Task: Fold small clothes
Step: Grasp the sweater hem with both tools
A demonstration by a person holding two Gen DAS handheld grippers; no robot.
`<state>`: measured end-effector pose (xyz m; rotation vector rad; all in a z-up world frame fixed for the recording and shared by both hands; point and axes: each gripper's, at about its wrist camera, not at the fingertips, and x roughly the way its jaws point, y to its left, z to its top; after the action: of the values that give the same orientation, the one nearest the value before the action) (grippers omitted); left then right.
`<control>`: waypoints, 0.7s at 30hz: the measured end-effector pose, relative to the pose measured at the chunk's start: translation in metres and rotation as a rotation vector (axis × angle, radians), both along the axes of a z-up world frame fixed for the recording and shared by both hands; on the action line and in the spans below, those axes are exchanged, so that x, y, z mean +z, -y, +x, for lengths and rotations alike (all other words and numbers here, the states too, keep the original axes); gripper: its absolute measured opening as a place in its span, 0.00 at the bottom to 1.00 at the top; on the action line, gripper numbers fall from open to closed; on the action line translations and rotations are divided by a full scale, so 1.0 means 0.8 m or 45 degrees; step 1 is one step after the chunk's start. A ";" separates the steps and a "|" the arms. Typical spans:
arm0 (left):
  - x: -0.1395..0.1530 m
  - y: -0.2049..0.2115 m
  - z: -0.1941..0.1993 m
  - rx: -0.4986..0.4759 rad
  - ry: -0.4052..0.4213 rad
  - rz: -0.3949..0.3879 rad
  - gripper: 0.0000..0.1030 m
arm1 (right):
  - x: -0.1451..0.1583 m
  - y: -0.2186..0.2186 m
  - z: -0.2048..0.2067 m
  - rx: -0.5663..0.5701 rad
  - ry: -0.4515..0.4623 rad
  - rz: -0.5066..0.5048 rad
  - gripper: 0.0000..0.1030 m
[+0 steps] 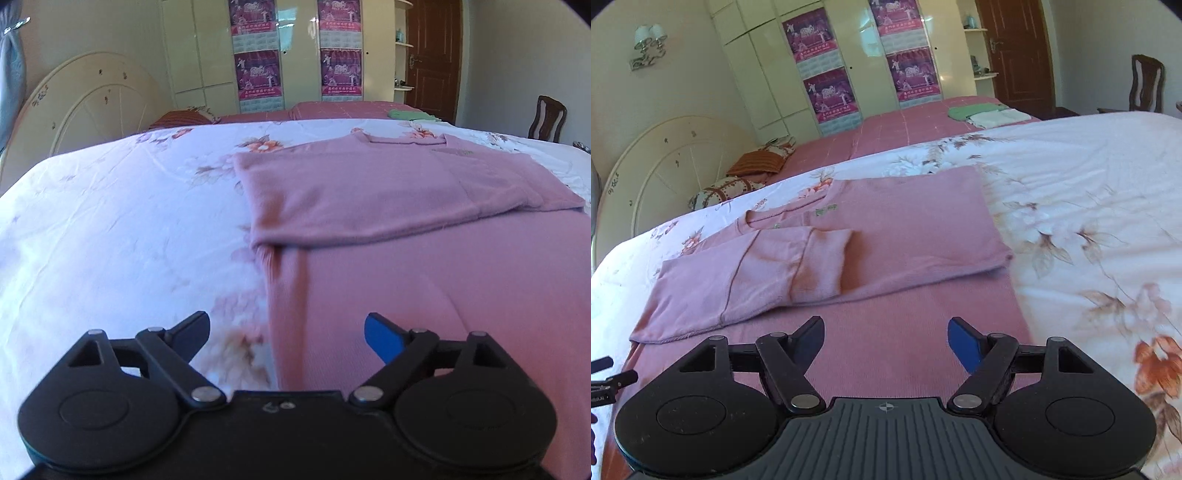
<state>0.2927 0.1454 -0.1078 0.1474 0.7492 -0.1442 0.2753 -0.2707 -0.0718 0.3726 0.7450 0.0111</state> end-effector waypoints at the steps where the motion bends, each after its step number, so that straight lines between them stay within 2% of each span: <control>1: 0.000 -0.005 -0.018 0.022 -0.019 -0.005 0.84 | 0.001 0.010 -0.015 -0.016 -0.006 0.022 0.72; 4: 0.003 -0.014 -0.072 0.078 -0.069 -0.032 0.79 | 0.006 0.038 -0.059 -0.058 -0.013 0.066 0.71; 7: 0.011 -0.021 -0.119 0.126 -0.100 -0.116 0.74 | 0.011 0.065 -0.105 -0.085 -0.030 0.119 0.62; 11: 0.015 -0.028 -0.166 0.206 -0.129 -0.249 0.71 | 0.014 0.095 -0.166 -0.060 -0.047 0.161 0.61; 15: 0.014 -0.038 -0.201 0.285 -0.137 -0.346 0.70 | 0.001 0.119 -0.211 0.023 -0.081 0.292 0.61; 19: 0.012 -0.051 -0.227 0.317 -0.153 -0.517 0.66 | -0.022 0.125 -0.243 0.053 -0.152 0.373 0.61; 21: 0.008 -0.053 -0.237 0.329 -0.164 -0.619 0.66 | -0.030 0.128 -0.258 0.038 -0.134 0.458 0.61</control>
<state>0.1032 0.1881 -0.1015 -0.4230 0.8343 -0.0867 0.0687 -0.3732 -0.0956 0.7086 0.8537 0.1561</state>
